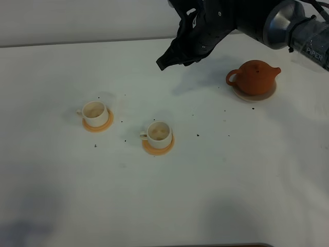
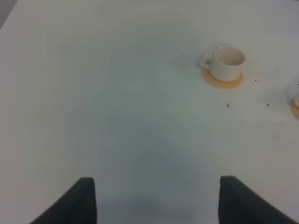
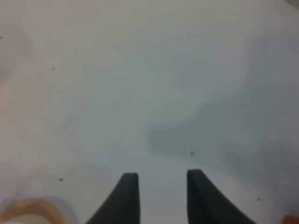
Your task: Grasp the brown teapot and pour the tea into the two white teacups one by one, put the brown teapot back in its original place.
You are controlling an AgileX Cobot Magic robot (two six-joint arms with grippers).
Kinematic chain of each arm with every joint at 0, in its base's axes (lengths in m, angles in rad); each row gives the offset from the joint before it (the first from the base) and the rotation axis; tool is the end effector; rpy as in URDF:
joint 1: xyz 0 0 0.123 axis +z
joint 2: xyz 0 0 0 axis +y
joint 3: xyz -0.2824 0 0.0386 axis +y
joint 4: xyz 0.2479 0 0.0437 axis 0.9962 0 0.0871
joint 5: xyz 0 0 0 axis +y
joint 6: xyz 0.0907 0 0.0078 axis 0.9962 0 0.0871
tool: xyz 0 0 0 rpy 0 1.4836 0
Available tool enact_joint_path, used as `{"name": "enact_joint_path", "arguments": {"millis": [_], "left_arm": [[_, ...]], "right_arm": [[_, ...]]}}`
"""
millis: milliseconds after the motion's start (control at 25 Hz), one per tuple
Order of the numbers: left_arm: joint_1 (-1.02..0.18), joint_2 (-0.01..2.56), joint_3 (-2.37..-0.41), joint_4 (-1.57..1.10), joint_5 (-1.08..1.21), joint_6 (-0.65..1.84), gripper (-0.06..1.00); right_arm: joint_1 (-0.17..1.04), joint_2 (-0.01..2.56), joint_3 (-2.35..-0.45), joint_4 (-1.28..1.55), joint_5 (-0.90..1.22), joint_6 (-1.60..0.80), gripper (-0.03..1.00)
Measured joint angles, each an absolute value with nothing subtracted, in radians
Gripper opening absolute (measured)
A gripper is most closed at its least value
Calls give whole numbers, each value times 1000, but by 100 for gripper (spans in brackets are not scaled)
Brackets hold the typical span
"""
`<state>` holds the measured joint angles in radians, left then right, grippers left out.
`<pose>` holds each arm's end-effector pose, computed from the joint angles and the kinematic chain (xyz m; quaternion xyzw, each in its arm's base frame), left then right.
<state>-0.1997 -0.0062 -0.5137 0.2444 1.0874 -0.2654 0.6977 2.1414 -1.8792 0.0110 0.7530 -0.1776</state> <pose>-0.0058 0.0211 0.2807 -0.0354 0.8479 -0.0002 0.5289 0.3752 0.3155 0.2448 -0.3997 0.8605 0.0859 0.3040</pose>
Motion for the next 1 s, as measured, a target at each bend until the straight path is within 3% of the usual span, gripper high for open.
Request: {"name": "enact_joint_path", "arguments": {"millis": [640,1000], "left_arm": [[-199,-6,-514,244,1087,-265,55],[-92,-6,-514,245,1087,-265,55]], "right_arm": [[641,2200,-1881,-14,757,-176,24],[633,2200,-1881,-14,772,-176,24]]}}
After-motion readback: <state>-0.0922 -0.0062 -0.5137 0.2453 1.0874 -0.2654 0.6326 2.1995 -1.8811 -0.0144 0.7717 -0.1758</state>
